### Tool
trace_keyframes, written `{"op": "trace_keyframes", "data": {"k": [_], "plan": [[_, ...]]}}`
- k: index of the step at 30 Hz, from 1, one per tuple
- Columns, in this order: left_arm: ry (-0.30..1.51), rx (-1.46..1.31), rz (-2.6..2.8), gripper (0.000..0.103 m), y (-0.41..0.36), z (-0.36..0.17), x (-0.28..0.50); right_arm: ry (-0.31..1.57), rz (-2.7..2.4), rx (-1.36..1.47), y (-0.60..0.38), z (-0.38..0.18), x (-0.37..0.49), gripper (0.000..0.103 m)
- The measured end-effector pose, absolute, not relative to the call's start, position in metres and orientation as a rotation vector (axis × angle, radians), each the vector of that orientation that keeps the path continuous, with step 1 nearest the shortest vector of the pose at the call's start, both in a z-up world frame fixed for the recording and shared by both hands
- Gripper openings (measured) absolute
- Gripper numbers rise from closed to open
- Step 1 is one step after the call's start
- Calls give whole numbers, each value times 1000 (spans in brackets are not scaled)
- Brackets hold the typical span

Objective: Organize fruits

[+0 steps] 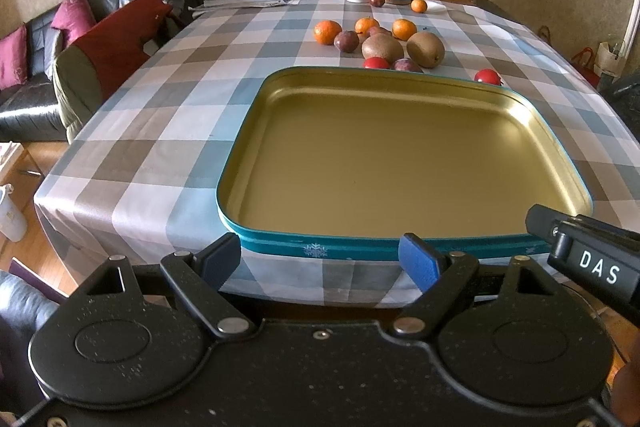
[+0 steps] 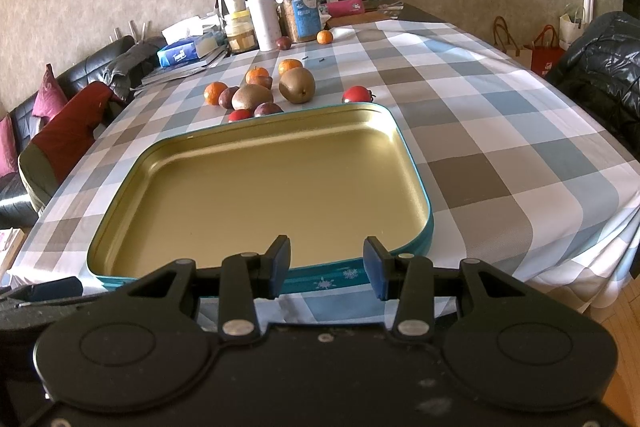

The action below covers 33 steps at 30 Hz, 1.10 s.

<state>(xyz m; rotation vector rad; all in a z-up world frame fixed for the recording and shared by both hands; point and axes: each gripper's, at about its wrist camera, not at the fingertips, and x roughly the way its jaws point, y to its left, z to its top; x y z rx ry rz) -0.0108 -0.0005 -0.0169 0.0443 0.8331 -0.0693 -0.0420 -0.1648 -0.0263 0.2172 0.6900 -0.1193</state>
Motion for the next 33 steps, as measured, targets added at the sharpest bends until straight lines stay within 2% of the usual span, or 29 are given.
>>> {"op": "trace_keyframes", "data": {"k": [18,33], "plan": [[913,49,-138,87,7,4,23,969,-58,236,-171,-5,4,44],[984,73,-157,87,8,29,89,966,-38,91,-174,42,59,44]]}}
